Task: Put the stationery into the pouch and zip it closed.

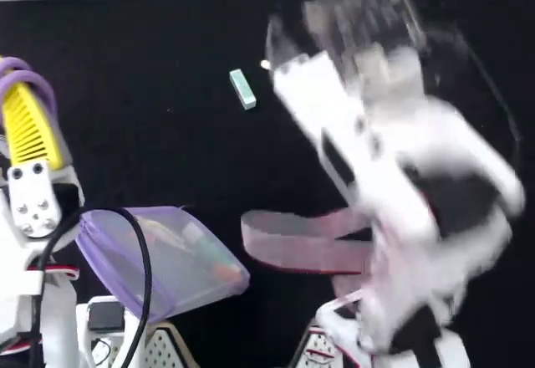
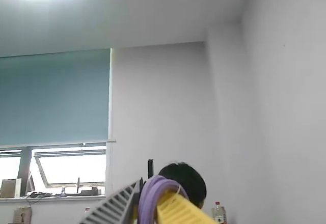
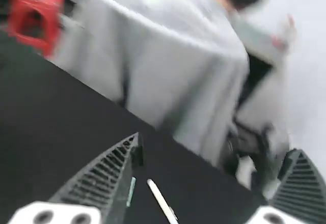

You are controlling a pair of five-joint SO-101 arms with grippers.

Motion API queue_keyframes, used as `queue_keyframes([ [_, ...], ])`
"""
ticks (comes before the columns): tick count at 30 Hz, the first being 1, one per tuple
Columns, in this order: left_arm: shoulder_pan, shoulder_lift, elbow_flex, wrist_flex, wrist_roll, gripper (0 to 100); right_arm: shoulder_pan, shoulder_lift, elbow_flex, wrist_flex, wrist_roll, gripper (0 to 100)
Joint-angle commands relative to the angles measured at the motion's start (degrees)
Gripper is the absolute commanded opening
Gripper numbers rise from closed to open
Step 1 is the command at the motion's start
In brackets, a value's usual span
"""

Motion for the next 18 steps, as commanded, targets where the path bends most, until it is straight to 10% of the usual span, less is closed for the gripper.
queue_keyframes([
  [1, -4.7, 2.4, -2.0, -1.7, 4.0, 3, 10.5, 10.2, -1.5, -6.5, -0.9, 41.7],
  [18, -6.3, 21.0, -6.6, -4.6, 12.1, 3, 24.3, 28.4, 13.5, -3.5, 30.2, 41.3],
])
